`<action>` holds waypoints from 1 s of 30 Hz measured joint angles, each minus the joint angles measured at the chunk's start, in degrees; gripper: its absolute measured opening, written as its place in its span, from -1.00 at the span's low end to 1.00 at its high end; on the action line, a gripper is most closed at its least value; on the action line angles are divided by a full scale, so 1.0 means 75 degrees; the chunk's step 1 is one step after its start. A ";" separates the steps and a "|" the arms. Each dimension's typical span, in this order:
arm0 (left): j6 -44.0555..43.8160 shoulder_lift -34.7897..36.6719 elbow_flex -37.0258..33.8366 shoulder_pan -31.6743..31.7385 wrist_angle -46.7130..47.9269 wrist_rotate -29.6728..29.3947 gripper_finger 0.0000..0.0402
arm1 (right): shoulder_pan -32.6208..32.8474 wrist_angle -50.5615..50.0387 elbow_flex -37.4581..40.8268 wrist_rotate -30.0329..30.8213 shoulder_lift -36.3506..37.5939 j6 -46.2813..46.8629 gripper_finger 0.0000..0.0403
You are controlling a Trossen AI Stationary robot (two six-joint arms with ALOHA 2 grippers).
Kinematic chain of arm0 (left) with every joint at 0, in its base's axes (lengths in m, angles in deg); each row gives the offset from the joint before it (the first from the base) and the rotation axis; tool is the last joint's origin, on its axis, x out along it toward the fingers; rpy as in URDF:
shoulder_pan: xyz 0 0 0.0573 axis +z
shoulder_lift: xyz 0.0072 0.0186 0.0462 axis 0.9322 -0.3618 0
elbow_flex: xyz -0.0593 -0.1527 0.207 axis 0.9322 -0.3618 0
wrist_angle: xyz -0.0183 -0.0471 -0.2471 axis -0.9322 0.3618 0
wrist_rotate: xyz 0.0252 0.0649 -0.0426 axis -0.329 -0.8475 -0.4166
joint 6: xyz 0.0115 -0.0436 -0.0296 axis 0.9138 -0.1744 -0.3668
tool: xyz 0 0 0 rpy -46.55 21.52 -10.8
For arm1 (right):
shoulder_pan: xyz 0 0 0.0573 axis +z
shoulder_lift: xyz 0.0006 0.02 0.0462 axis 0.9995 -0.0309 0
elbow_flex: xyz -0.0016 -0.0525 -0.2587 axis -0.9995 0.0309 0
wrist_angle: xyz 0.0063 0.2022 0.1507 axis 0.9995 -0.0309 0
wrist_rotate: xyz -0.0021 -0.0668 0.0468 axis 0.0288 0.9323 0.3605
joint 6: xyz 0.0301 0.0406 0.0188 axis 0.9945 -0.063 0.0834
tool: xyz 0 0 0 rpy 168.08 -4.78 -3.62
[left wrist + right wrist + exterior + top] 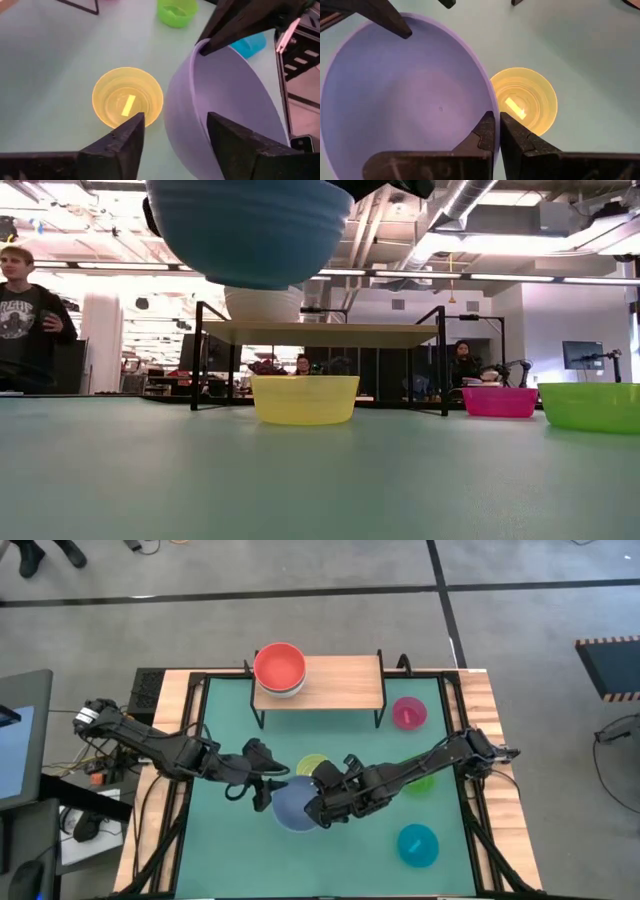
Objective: Place and stack bowls onto a shelf
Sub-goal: Stack the large purple bowl on the large white bowl on the shelf
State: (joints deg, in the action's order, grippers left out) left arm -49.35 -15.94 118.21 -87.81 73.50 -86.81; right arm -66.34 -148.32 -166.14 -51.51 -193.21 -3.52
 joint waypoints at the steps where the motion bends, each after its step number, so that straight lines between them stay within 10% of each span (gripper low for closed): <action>1: 0.0046 0.0000 0.0000 -0.0002 0.0003 0.0003 -0.08 | 0.0000 0.0005 -0.0001 0.0000 0.0000 -0.0050 -0.83; 12: 0.0296 0.0000 0.0003 -0.0001 -0.0024 0.0015 -0.92 | 0.0000 0.0114 -0.0015 0.0017 0.0000 -0.0153 -0.82; 30: -0.0036 -0.0003 -0.0003 0.0172 0.0010 0.0098 -0.99 | -0.0114 -0.0066 -0.1130 0.0338 0.0003 -0.1409 -0.81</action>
State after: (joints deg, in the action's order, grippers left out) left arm -49.62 -15.96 118.19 -86.52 73.58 -86.07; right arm -67.19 -148.81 -174.62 -48.97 -193.19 -14.09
